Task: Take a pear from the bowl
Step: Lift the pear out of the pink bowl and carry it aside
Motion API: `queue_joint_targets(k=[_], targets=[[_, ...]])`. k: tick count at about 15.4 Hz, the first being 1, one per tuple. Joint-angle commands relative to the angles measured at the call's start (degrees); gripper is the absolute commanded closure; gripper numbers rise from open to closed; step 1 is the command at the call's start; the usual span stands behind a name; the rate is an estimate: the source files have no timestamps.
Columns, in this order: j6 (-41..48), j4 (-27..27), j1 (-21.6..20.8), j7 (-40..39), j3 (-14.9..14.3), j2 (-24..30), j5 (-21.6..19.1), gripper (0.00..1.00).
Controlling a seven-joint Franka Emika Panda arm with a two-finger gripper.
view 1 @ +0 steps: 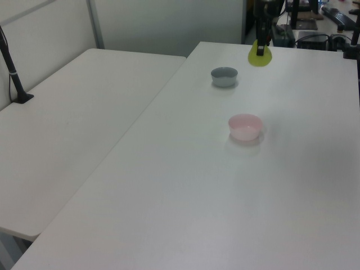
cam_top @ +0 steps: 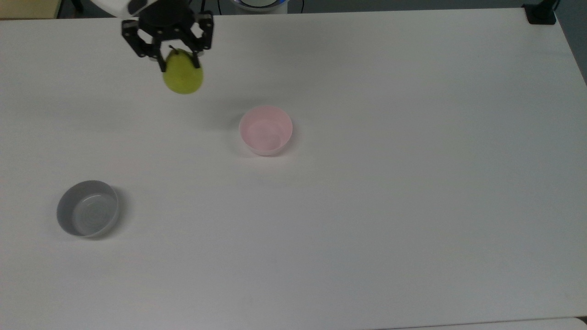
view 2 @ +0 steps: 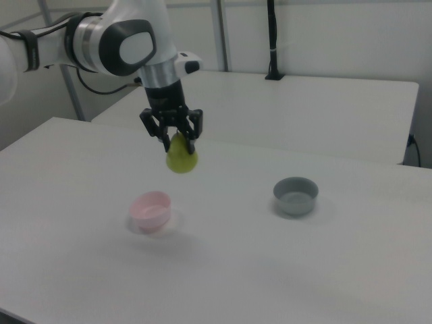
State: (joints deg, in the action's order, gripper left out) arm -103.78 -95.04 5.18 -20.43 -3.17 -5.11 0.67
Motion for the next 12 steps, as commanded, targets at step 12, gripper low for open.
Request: queue_joint_targets(k=[12], targets=[[-22.24, -10.33, 3.17, -13.14, -9.05, -6.49, -2.86, 1.00]])
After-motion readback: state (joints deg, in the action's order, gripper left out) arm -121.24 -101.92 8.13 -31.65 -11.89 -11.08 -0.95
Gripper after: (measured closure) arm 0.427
